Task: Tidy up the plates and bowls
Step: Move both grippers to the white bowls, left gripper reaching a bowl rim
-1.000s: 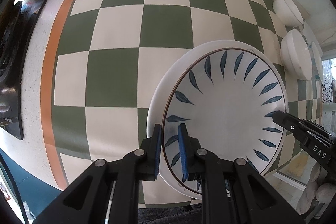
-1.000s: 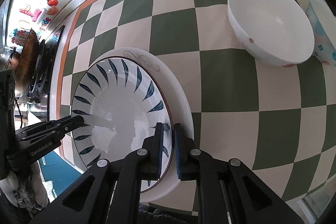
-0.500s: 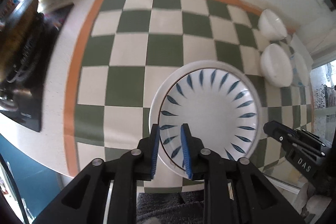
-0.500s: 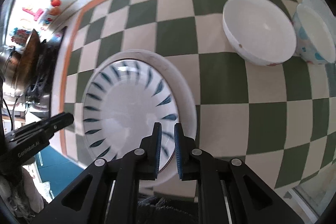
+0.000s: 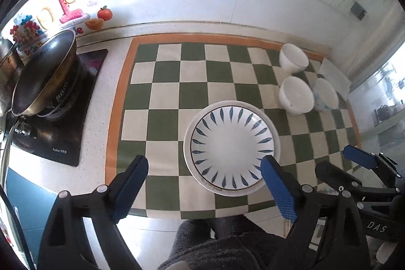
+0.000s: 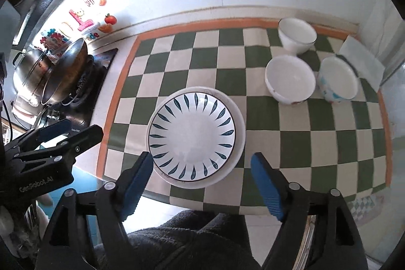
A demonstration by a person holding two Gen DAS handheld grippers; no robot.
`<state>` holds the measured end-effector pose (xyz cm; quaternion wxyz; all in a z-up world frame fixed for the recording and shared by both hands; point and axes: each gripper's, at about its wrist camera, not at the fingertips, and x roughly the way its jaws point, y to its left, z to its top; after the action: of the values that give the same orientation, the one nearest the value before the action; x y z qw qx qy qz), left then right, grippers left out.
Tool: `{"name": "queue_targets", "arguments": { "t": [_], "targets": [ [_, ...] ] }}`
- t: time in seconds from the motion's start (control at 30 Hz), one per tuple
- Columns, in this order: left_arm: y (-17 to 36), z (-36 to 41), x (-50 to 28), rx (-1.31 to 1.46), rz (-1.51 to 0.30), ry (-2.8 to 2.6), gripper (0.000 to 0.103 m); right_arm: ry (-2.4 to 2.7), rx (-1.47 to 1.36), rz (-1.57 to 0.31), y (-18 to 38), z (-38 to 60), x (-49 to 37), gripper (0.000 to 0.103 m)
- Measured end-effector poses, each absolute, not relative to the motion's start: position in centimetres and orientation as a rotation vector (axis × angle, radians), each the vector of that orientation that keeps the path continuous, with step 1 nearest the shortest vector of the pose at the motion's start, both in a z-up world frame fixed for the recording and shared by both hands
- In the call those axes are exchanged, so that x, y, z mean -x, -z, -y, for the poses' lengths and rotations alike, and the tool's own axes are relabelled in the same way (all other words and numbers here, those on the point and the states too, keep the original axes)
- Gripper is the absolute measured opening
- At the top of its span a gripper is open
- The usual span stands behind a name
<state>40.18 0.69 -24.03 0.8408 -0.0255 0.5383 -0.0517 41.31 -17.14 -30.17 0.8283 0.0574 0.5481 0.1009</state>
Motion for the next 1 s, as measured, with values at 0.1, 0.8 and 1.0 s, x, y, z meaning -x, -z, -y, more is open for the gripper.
{"name": "queue_targets", "arguments": {
  "t": [0.1, 0.8, 1.0],
  "targets": [
    [23.5, -0.8, -39.2, 0.062, -1.132, 0.115, 0.091, -0.19, -0.115, -1.123, 28.5, 17.2, -40.1, 0.088],
    [23.9, 2.9, -41.0, 0.065, -1.079, 0.094, 0.091, -0.083, -0.412, -1.12, 30.2, 26.7, -39.4, 0.091],
    [27.7, 8.9, -48.3, 0.07, -1.168, 0.155, 0.091, -0.034, -0.454, -1.172, 34.2, 32.9, -44.7, 0.091]
  ]
}}
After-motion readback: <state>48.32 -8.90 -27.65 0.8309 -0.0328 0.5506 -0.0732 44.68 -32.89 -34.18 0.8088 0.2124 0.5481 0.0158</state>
